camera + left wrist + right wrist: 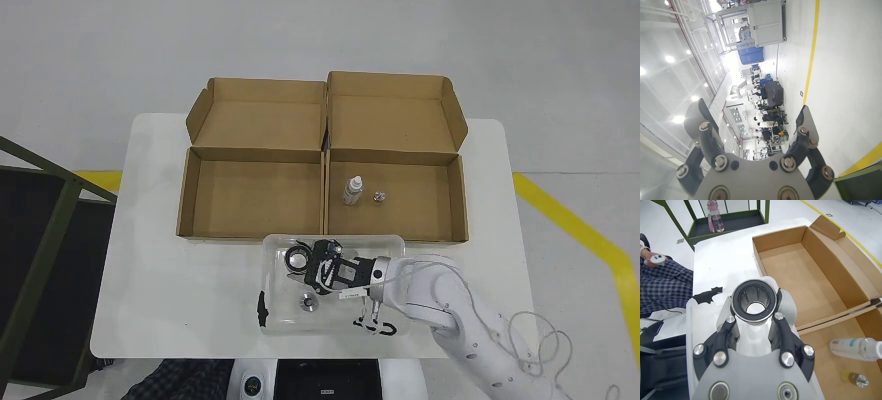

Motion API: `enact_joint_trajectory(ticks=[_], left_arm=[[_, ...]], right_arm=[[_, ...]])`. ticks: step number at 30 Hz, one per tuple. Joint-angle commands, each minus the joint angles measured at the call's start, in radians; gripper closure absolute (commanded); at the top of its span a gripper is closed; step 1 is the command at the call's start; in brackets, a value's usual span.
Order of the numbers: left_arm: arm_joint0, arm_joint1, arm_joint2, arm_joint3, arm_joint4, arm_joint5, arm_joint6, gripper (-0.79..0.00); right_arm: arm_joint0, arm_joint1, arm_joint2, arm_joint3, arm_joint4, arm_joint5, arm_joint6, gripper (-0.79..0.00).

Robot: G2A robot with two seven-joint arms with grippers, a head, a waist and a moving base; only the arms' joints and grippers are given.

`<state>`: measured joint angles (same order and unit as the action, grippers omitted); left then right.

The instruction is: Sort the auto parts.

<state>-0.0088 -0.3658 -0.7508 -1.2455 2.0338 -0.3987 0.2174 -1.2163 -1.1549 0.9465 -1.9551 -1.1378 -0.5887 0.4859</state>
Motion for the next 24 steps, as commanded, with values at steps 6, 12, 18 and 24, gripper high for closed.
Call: enact_joint_trajectory(ticks=[6, 12, 18, 24], left_arm=[[0.0, 0.0, 0.0, 0.0, 0.0, 0.0, 0.0, -0.785], [0.0, 0.0, 0.0, 0.0, 0.0, 0.0, 0.0, -0.785], [0.0, 0.0, 0.0, 0.0, 0.0, 0.0, 0.0, -0.785], [0.0, 0.0, 0.0, 0.0, 0.0, 0.0, 0.0, -0.785]], right_arm=[[-0.008, 0.007, 0.055, -0.051, 0.022, 0.01, -0.014, 0.0], [-0.023, 0.014, 0.101, -0.107, 0.044, 0.012, -0.033, 0.0], [-0.038, 0.021, 0.155, -0.15, 0.073, 0.013, -0.058, 0.0], [-0.045, 0.025, 0.192, -0.169, 0.091, 0.012, -0.07, 0.0]])
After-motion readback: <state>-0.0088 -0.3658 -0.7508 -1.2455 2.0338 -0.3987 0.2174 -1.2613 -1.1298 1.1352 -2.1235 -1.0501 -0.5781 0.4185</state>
